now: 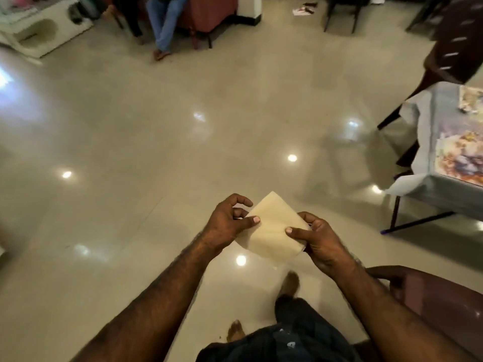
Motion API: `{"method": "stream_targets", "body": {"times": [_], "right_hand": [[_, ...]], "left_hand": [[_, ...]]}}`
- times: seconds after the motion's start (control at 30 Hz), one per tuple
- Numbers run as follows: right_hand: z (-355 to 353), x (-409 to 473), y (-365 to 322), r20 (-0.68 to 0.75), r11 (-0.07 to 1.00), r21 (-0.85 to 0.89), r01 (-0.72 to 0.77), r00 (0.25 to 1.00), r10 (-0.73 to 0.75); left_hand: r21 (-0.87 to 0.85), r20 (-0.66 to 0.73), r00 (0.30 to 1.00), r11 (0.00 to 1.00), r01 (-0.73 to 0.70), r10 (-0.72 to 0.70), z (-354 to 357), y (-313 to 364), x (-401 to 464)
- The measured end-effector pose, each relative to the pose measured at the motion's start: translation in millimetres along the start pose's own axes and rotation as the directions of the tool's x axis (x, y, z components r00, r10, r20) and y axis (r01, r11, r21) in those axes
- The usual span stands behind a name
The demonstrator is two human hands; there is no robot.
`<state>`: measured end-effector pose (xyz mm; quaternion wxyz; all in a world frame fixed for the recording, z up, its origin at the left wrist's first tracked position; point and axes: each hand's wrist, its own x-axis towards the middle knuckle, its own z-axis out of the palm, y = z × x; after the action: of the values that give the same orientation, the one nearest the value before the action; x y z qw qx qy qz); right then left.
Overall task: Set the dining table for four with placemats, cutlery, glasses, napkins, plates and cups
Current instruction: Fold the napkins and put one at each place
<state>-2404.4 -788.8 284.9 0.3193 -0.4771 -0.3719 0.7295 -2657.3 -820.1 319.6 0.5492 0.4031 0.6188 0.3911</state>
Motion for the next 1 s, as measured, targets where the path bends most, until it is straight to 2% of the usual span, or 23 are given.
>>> {"method": "stream_targets", "body": {"times": [0.17,0.3,0.43,0.5,0.6,0.7,0.77,0.87,0.93,1.0], "right_hand": [[-75.3,86.7,-44.6,-0.157,0.977,0.201,0.07,0.987,-0.038],[-119.3,130.8,-83.5,-0.186,0.98,0.149,0.132,0.977,-0.104],[-184.1,176.7,-155.6,-0.262,0.981,0.151,0.123,0.962,-0.081],[-213.7,193.5,-188.6,-0.272,0.986,0.134,0.097,0.961,-0.057],[-256.7,215.8,-216.9,-0.36,0.979,0.158,0.129,0.931,-0.064],[-305.4,238.9,-239.4,-0.5,0.94,0.226,0.255,0.859,-0.113],[-327.6,251.8,-248.5,-0.602,0.871,0.325,0.369,0.791,-0.11],[-351.7,269.3,-252.8,-0.696,0.682,0.517,0.518,0.718,-0.018],[-356.4,278.7,-251.1,-0.72,0.648,0.545,0.532,0.693,0.036],[-367.5,288.8,-256.8,-0.784,0.618,0.546,0.565,0.605,0.139]], "left_hand": [[0.031,0.159,0.986,0.998,-0.048,0.042,50.4,34.4,123.6],[0.034,0.2,0.979,0.999,-0.043,0.035,82.0,61.9,195.6],[0.035,0.25,0.968,0.999,-0.036,0.026,137.9,124.7,288.2],[0.055,0.301,0.953,0.998,-0.042,0.023,163.0,150.4,327.7],[0.107,0.413,0.911,0.993,-0.057,0.007,196.5,177.3,389.5],[0.117,0.538,0.843,0.991,-0.069,-0.004,248.9,206.9,467.5],[0.11,0.61,0.792,0.991,-0.078,-0.005,285.4,225.2,509.8],[0.128,0.709,0.704,0.99,-0.064,-0.047,347.2,244.9,557.4],[0.135,0.766,0.639,0.989,-0.054,-0.069,377.4,247.7,570.4],[0.195,0.818,0.56,0.979,-0.059,-0.129,413.1,251.1,590.7]]}}
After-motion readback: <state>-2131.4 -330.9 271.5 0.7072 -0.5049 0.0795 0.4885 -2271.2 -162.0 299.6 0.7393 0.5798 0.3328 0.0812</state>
